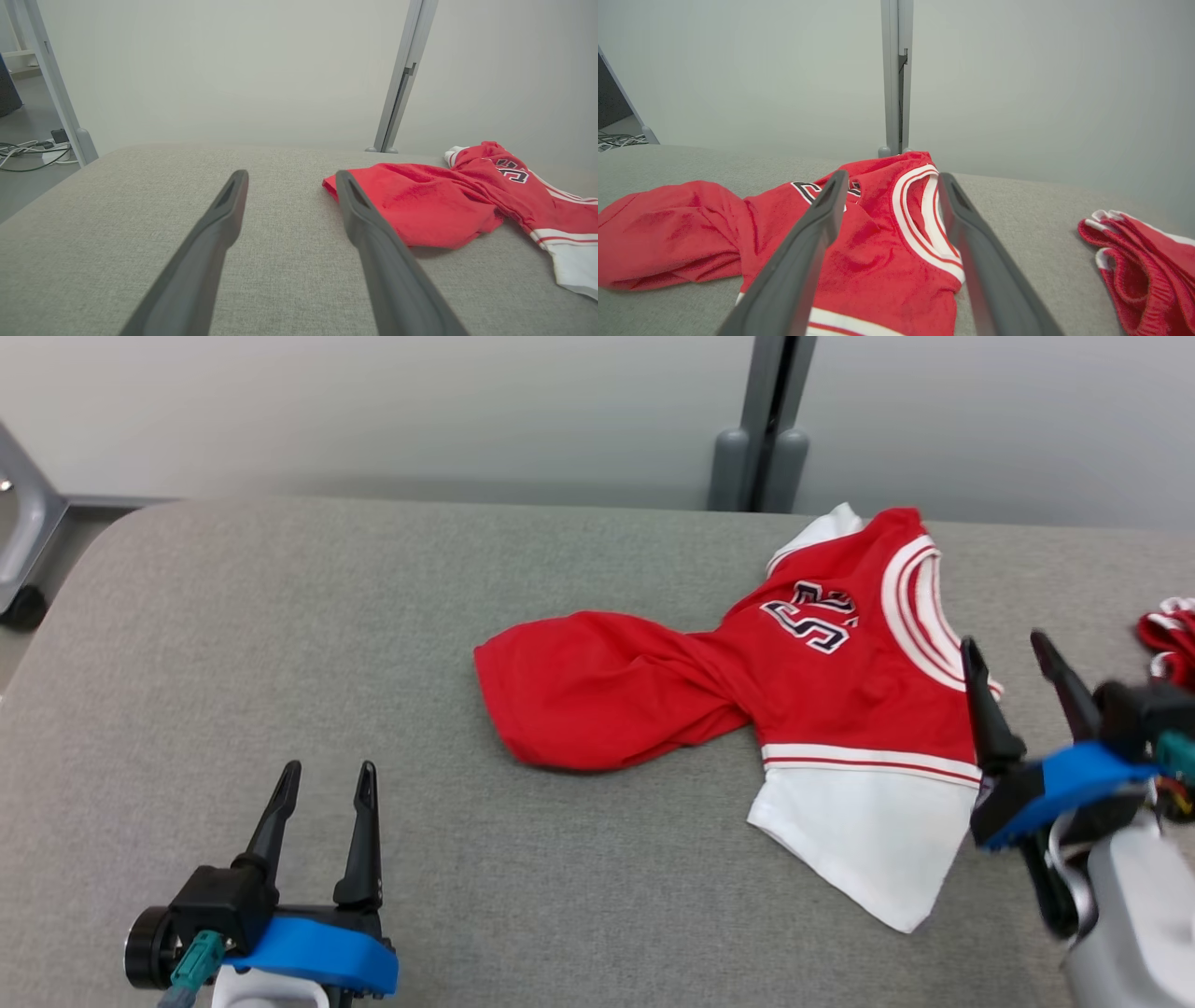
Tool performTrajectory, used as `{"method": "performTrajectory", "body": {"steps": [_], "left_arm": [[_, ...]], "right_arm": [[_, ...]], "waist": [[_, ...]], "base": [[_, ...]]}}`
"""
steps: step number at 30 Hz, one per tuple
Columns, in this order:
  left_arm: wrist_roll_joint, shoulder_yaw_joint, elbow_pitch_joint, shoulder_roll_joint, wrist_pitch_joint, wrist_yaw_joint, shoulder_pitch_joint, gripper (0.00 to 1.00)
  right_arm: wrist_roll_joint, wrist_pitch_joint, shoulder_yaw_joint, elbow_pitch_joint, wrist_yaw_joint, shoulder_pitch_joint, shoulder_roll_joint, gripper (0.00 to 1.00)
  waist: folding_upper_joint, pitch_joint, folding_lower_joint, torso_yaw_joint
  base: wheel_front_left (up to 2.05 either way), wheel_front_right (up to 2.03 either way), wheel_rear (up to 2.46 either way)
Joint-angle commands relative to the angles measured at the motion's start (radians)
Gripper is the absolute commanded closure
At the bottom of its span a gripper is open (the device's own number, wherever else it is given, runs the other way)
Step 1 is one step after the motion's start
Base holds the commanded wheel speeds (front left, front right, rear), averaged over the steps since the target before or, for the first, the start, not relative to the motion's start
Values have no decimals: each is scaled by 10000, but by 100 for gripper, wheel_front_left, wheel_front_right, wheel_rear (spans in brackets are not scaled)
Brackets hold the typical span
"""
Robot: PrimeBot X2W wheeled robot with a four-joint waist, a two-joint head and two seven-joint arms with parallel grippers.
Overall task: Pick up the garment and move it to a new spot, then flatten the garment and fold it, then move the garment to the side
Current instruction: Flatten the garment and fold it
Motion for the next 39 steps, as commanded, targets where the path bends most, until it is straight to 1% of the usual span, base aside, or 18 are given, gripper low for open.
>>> {"method": "performTrajectory", "body": {"steps": [1, 4, 8, 13, 21, 28, 37, 39], "left_arm": [[-42, 84, 17, 53, -46, 74, 199, 0], [-78, 170, 17, 74, -46, 82, 407, 0], [-136, 266, 12, 95, -46, 125, 588, 0], [-139, 385, 48, 145, -47, 168, 764, 0], [-168, 422, 231, 170, -47, 135, 875, 0], [-303, 430, 403, 193, 177, 159, 323, 0], [-997, 559, 1609, -18, 1967, 238, -1588, 0], [-1257, 550, 1997, -70, 2465, 97, -2131, 0]], "right_arm": [[-258, -224, -277, -673, 2, 921, 380, 0], [-354, -353, -483, -1783, 2, 2031, 922, 0], [-504, -117, -678, -2955, 3, 3264, 1338, 0], [-709, 392, -815, -4037, 3, 4224, 1688, 0], [-680, 802, -892, -4869, 2, 4935, 1915, 0], [-578, 843, -535, -5287, 2, 4736, 1943, 0], [-435, 849, -126, -5337, 2, 4402, 1945, 0], [-460, 833, -72, -5339, 2, 4287, 1945, 0]], "waist": [[1, -424, 2, -405], [1, -597, 2, -558], [1, -746, 2, -710], [1, -890, 2, -888], [1, -1053, 2, -1117], [1, -661, 2, -1423], [1, 218, 2, -1858], [1, 464, 2, -1952]], "base": [[0, 0, 0], [0, 0, 0], [0, 0, 0], [0, 0, 0], [0, 0, 0], [0, 0, 0], [0, 0, 0], [0, 0, 0]]}}
